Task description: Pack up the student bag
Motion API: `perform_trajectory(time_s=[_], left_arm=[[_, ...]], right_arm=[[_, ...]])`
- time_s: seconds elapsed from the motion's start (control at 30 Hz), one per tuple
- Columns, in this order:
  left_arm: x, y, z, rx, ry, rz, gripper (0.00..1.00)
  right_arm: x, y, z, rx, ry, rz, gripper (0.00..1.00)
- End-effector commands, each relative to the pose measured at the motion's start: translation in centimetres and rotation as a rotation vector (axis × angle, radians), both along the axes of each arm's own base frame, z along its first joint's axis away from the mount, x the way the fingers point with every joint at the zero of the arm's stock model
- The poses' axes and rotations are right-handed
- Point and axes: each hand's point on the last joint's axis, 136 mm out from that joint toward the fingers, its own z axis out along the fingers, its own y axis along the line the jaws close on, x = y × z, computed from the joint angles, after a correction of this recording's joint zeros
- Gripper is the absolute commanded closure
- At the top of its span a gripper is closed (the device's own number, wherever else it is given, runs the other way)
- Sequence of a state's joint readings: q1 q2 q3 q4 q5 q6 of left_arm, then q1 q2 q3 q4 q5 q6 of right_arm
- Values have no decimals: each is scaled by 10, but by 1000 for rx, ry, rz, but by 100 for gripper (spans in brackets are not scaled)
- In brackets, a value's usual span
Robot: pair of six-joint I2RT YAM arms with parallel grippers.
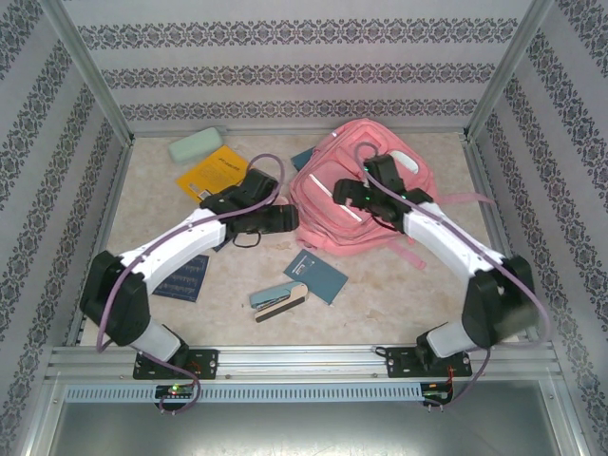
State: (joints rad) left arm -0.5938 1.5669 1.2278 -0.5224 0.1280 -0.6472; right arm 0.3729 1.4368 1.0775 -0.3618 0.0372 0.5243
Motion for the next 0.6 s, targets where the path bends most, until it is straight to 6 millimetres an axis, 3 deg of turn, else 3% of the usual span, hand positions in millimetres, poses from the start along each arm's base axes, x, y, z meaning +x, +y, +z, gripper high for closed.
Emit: perform_trajectory(time_s=[0.0, 0.13, 0.23, 0.33, 0.57], left_arm=[[2, -22, -10, -8, 49, 15, 27], [-1, -43, -31, -9, 111, 13, 30], [1, -51, -49, 1, 157, 20, 33], [7, -58, -59, -4, 176, 20, 33], [24, -80, -61, -60, 155, 2, 28]], right_arm=[[-30, -49, -22, -142, 52, -40, 6], [-60, -84, -37, -276, 87, -63, 19], [-75, -99, -48, -338, 119, -87, 27], [-80, -104, -52, -353, 122, -104, 31], [-78, -107, -57, -383, 147, -102, 41]])
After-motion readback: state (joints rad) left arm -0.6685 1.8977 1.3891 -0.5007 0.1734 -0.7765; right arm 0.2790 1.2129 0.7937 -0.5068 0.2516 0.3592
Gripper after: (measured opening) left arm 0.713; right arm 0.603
